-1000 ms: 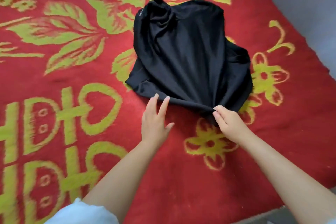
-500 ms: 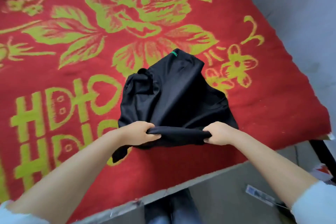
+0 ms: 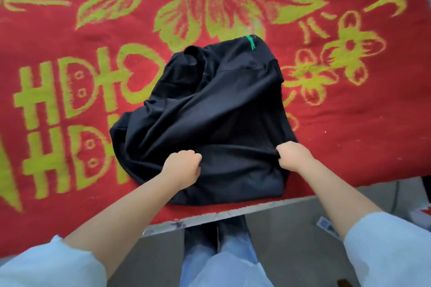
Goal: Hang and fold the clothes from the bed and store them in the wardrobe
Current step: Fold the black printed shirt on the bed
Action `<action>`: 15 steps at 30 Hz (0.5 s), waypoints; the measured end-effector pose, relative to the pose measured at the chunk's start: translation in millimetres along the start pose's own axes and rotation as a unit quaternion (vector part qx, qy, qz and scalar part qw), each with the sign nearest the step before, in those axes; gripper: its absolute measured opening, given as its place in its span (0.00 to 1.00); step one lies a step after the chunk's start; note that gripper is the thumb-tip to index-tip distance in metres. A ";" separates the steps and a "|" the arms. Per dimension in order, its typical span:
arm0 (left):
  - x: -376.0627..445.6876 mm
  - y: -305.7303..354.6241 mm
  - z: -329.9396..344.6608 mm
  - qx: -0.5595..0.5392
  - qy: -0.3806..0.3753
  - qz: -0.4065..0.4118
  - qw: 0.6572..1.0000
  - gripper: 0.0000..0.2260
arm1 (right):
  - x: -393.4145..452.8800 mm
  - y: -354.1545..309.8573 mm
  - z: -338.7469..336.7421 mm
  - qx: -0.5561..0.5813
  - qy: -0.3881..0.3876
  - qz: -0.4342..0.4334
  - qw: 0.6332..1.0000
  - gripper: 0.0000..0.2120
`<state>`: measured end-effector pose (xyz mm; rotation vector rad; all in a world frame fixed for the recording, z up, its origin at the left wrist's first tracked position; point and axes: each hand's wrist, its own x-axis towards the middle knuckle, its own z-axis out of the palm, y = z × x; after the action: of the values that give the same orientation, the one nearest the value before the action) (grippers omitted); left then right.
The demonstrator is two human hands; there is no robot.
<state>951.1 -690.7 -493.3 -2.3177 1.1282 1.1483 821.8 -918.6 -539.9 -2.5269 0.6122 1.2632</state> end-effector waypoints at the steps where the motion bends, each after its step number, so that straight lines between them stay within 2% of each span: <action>1: 2.8 11.9 -0.3 -0.050 0.017 0.021 0.998 0.15 | -4.8 4.8 6.8 0.043 0.009 -0.023 0.999 0.11; 3: 7.1 34.6 -2.0 -0.144 0.047 0.060 0.987 0.17 | -28.1 13.7 23.8 0.127 0.020 -0.095 0.987 0.16; 5: 12.2 53.4 -6.2 -0.188 0.071 0.094 0.975 0.18 | -58.7 20.4 41.7 0.184 -0.006 -0.168 0.969 0.25; 6: 14.8 61.5 -7.8 -0.189 0.081 0.114 0.972 0.18 | -69.1 25.5 50.1 0.208 -0.038 -0.177 0.961 0.28; 8: 21.4 78.3 -9.0 -0.167 0.101 0.171 0.966 0.19 | -79.4 37.2 56.4 0.251 -0.065 -0.126 0.958 0.28; 11: 36.1 111.9 -8.1 -0.104 0.091 0.242 0.961 0.22 | -65.2 56.3 37.5 0.310 0.046 0.000 0.950 0.20; 13: 52.6 137.3 -4.5 -0.050 0.053 0.242 0.967 0.24 | -42.1 65.3 11.4 0.283 0.126 0.010 0.951 0.17; 15: 68.2 155.1 2.6 -0.030 0.025 0.192 0.981 0.24 | -16.4 66.5 -18.3 0.236 0.164 -0.013 0.958 0.16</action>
<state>855.5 -823.1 -538.8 -2.2415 1.6332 1.2714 794.4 -980.2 -518.2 -2.3272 0.8311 0.5901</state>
